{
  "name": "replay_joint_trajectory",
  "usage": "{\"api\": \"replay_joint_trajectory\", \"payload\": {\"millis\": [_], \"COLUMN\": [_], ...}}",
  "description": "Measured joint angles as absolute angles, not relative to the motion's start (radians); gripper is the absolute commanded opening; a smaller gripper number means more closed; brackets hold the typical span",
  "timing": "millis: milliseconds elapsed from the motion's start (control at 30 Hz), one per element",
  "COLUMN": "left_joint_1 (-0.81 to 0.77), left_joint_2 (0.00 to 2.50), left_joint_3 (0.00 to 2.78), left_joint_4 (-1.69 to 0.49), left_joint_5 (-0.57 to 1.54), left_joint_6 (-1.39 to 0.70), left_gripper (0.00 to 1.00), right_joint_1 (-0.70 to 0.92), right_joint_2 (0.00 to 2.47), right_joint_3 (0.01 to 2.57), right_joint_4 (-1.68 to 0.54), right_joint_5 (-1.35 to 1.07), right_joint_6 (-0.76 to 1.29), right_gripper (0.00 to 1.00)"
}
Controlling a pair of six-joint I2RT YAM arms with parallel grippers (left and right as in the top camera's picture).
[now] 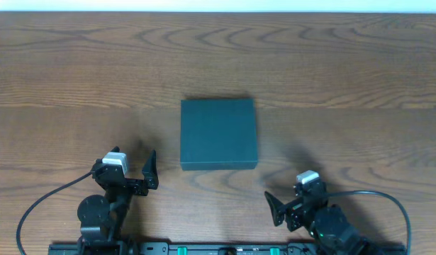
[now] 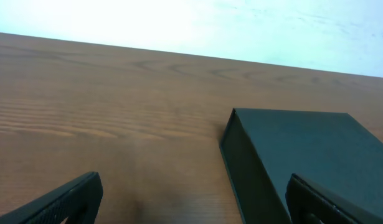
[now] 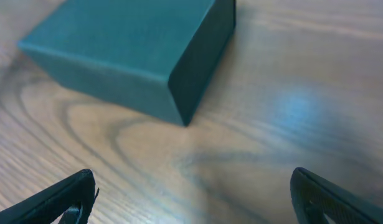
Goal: Pack container
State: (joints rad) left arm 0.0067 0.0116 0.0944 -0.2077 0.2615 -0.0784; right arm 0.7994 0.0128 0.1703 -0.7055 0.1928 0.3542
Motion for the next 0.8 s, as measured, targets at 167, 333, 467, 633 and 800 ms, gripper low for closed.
{"api": "replay_joint_trajectory", "payload": {"millis": [167, 333, 467, 633, 800], "left_joint_1": [0.007, 0.007, 0.007, 0.007, 0.007], "left_joint_2": [0.012, 0.012, 0.012, 0.012, 0.012], "left_joint_3": [0.094, 0.094, 0.095, 0.095, 0.095], "left_joint_4": [-0.208, -0.208, -0.208, -0.208, -0.208], "left_joint_5": [0.262, 0.262, 0.262, 0.262, 0.262], "left_joint_6": [-0.078, -0.078, -0.079, -0.079, -0.078], "left_gripper": [0.95, 0.95, 0.95, 0.95, 0.95], "right_joint_1": [0.799, 0.799, 0.799, 0.799, 0.799], "right_joint_2": [0.012, 0.012, 0.012, 0.012, 0.012], "right_joint_3": [0.17, 0.17, 0.17, 0.17, 0.17], "right_joint_4": [-0.699, -0.699, -0.699, -0.699, -0.699], "right_joint_5": [0.172, 0.171, 0.171, 0.17, 0.168], "right_joint_6": [0.354, 0.354, 0.354, 0.354, 0.354], "right_gripper": [0.99, 0.99, 0.99, 0.99, 0.99]}}
